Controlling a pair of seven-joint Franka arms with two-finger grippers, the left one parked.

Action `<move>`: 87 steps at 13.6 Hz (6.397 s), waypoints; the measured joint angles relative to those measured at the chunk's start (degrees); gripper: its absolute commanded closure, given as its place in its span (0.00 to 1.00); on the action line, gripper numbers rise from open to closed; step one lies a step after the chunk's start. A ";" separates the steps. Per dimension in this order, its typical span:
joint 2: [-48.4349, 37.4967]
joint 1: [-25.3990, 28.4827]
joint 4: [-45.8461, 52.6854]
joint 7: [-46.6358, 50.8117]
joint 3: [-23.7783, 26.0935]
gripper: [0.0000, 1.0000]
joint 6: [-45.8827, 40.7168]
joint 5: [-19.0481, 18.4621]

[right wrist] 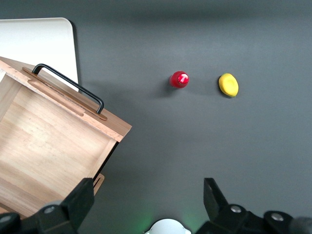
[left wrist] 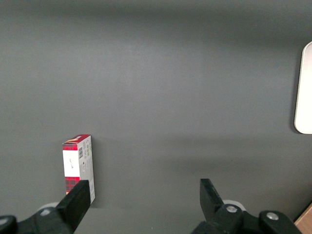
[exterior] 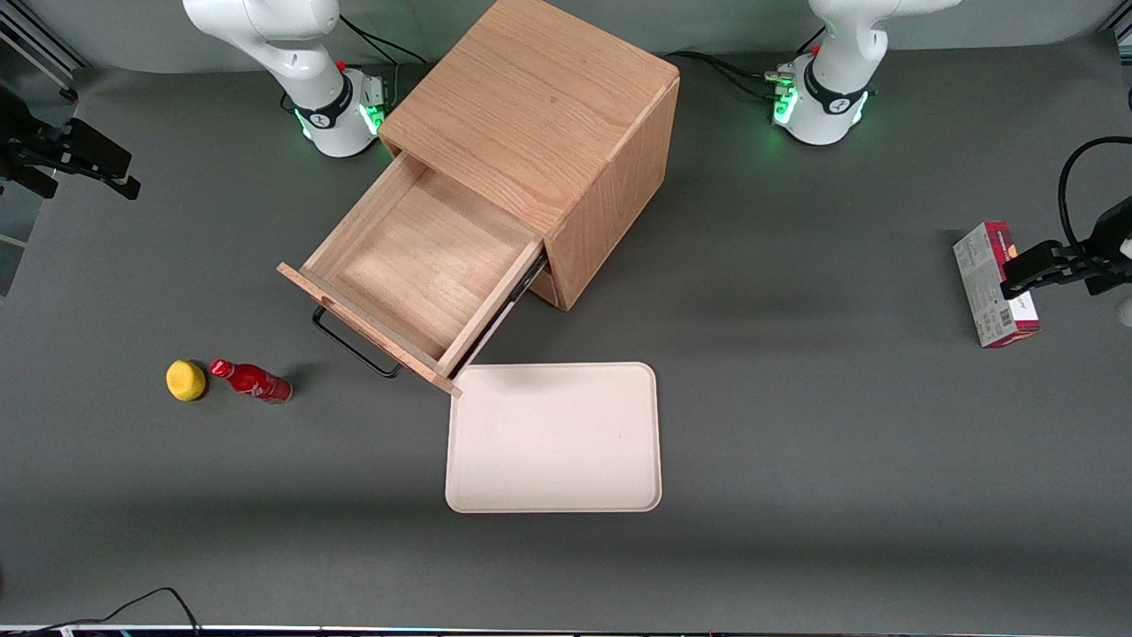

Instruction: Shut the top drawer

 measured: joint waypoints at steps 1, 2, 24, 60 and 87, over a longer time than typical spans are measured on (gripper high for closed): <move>0.01 0.00 0.00 0.00 0.01 0.00 -0.06 0.00; 0.01 0.00 0.01 0.00 0.09 0.00 -0.18 0.00; 0.01 0.00 0.33 -0.01 0.35 0.00 -0.31 0.00; 20.97 0.89 23.47 -37.86 10.00 0.00 -8.21 6.01; 35.87 0.05 8.96 -39.08 7.56 0.00 14.44 13.19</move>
